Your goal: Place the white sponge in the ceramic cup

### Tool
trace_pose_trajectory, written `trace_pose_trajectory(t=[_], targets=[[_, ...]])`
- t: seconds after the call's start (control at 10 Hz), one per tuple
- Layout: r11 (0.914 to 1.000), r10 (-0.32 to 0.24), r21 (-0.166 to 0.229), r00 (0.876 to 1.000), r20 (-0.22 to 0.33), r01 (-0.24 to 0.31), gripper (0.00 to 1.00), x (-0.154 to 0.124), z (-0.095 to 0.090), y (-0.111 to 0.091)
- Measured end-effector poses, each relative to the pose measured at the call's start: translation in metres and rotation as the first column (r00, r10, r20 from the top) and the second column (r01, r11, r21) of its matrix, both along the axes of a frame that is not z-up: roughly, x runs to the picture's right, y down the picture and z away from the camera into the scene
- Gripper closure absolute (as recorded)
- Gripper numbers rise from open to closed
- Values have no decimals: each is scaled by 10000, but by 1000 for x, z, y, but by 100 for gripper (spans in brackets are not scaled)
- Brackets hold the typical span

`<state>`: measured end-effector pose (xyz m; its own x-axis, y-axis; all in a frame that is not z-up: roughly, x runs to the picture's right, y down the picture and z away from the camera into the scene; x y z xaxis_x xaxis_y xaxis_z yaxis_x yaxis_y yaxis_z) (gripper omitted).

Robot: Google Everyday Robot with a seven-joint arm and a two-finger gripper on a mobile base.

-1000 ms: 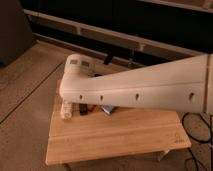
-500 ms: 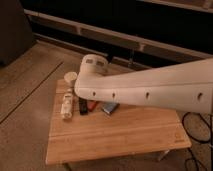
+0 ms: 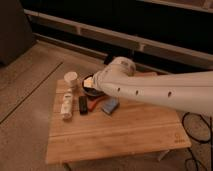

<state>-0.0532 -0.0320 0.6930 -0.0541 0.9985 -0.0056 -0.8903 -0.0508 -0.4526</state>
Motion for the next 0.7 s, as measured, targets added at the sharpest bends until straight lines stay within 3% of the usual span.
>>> trace_pose_trajectory(t=[0.2, 0.4, 0.5, 0.7], targets=[[9991, 345, 239, 9979, 552, -359, 35, 0, 2, -7], [9989, 390, 241, 9971, 649, -407, 35, 0, 5, -6], [9997, 232, -121, 9990, 394, -227, 35, 2, 17, 8], [9908, 299, -1312, 9990, -345, -342, 35, 20, 51, 43]])
